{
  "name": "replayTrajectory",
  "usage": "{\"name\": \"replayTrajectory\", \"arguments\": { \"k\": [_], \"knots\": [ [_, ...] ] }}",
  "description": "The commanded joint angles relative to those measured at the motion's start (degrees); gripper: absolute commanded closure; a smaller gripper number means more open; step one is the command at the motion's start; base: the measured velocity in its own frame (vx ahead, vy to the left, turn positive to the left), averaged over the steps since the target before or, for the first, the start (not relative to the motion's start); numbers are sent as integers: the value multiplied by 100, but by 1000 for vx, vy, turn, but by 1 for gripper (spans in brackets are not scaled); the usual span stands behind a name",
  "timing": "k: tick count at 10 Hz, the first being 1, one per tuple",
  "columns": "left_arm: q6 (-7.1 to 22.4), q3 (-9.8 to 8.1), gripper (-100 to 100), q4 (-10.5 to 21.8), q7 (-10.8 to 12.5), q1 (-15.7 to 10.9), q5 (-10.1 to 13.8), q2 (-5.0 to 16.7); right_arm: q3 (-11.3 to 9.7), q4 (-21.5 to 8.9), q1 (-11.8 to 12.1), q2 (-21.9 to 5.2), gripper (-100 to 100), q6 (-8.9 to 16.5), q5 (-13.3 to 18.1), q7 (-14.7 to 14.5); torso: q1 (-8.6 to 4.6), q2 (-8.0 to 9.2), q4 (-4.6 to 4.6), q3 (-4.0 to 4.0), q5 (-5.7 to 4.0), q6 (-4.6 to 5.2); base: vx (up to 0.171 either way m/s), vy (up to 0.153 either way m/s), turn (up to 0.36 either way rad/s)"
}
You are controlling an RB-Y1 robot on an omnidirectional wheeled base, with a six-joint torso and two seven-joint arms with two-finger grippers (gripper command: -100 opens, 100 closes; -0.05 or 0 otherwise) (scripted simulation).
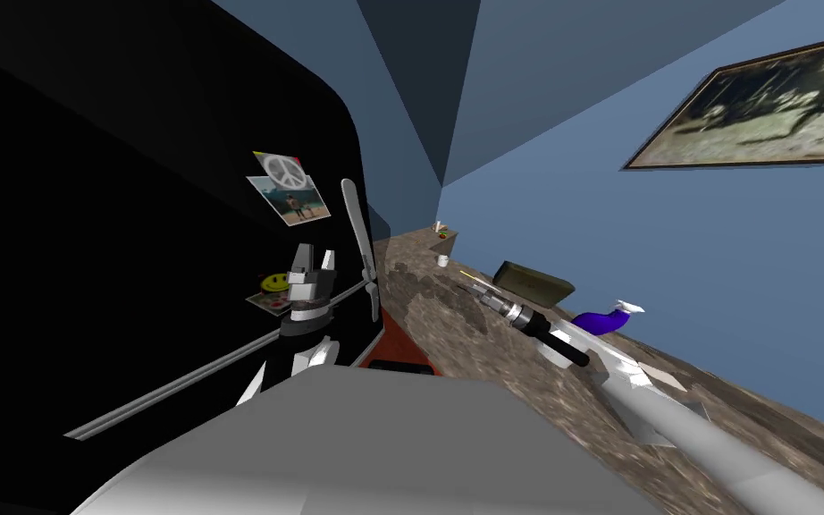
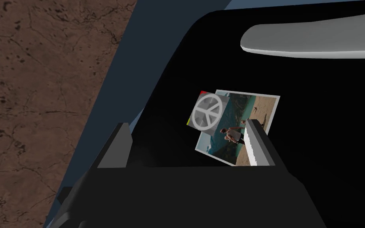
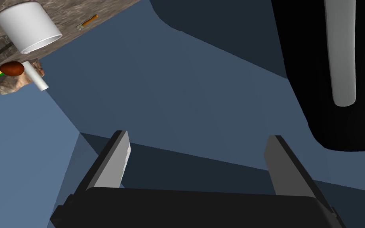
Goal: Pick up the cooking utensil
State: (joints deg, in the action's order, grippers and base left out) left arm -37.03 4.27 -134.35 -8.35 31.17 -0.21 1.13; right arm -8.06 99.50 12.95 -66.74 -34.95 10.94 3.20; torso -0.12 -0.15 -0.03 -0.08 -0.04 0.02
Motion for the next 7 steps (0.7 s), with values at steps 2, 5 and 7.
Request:
{"name": "replayTrajectory", "arguments": {
  "k": [2,5,7],
  "knots": [
    [0,-1,0,0,0,1,0,0,-131,-394,17,-433,-100,-142,148,-21,-1,0,0,0,0,7,12,-12,185],
    [0,0,0,0,0,0,0,0,-249,-647,28,-782,-100,-211,259,-53,-2,-3,-1,-2,0,3,17,-15,163],
    [0,0,0,0,0,1,0,0,-505,-1123,85,-1171,-100,-343,480,-140,1,-8,-2,-4,0,3,38,-12,274]
  ]
}}
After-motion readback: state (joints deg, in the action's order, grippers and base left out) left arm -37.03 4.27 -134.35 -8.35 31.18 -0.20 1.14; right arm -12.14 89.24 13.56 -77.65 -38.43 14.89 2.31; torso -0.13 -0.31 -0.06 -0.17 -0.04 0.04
